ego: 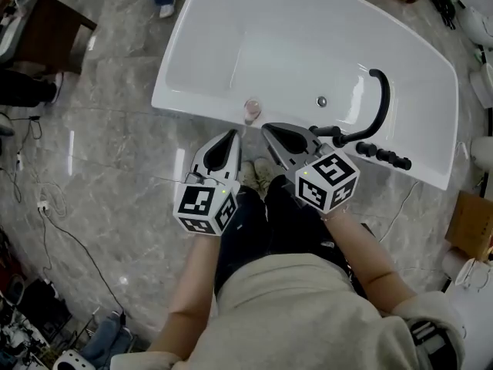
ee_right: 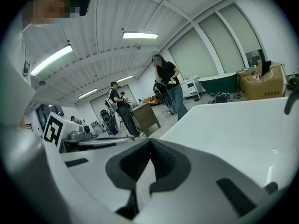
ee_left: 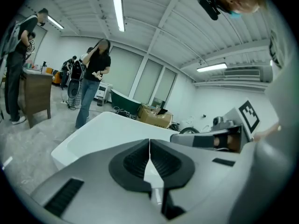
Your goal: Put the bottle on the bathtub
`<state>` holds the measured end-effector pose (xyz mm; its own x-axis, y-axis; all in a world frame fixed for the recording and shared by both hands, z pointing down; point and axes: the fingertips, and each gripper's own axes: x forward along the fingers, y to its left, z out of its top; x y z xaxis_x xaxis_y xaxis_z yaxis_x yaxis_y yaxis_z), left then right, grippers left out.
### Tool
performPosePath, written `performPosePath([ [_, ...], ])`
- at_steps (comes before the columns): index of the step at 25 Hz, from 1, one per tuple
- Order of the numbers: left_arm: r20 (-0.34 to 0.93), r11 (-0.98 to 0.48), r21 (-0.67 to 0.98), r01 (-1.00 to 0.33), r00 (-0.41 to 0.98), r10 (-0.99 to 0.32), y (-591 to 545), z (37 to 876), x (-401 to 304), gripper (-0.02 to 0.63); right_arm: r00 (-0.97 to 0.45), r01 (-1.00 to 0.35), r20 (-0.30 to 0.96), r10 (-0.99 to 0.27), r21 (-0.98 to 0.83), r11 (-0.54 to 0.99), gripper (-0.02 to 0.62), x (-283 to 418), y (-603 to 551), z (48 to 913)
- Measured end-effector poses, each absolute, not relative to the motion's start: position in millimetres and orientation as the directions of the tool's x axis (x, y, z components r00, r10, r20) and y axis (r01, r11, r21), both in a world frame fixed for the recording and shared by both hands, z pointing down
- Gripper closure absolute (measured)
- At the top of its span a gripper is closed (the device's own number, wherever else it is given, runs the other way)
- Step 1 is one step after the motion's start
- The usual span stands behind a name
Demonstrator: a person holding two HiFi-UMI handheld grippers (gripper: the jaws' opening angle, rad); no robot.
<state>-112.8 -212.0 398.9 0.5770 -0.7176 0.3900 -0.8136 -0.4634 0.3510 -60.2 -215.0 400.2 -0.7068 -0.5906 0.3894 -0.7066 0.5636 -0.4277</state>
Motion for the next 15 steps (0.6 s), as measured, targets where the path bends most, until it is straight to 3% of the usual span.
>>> performPosePath([
  [15, 0.454, -0.44, 0.337, -0.832, 0.553, -0.698, -189, 355, -118, 0.598, -0.769, -0.638, 0.342, -0.54, -0.382, 0.668, 0.597, -76, -192, 340],
])
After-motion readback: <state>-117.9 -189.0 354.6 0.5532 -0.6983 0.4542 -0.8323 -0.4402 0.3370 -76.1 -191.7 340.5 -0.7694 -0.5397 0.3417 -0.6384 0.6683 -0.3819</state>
